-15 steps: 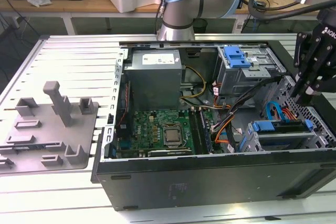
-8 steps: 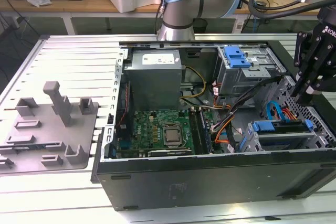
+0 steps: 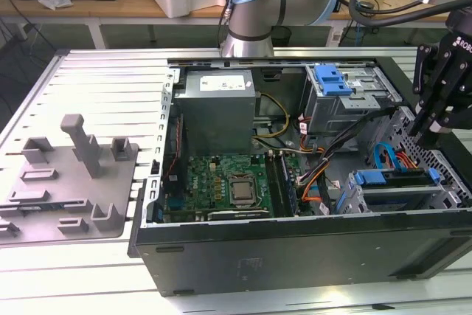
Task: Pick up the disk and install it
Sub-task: 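Insert the second disk wire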
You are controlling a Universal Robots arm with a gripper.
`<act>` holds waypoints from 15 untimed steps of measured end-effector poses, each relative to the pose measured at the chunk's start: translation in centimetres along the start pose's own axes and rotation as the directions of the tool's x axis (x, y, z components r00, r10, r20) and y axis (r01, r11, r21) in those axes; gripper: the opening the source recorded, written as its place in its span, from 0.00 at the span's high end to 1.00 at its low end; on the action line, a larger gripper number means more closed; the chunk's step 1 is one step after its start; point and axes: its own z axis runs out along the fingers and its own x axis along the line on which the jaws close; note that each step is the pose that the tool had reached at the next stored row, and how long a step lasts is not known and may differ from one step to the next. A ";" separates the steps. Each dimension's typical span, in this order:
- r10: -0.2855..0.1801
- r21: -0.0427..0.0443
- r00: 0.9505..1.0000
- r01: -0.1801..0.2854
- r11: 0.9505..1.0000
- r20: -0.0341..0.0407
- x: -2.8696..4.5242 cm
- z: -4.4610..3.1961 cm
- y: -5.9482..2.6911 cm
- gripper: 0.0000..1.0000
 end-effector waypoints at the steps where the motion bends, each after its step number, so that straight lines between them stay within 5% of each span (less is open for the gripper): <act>1: 0.000 0.000 1.000 0.000 1.000 0.000 0.00 0.00 0.02 0.76; 8: 0.000 0.000 1.000 0.000 1.000 0.000 0.00 0.00 0.04 0.76; 11: 0.000 0.000 1.000 0.000 1.000 0.000 0.00 0.00 0.05 0.89; 15: 0.000 0.000 1.000 0.000 1.000 0.000 0.00 0.00 0.06 0.89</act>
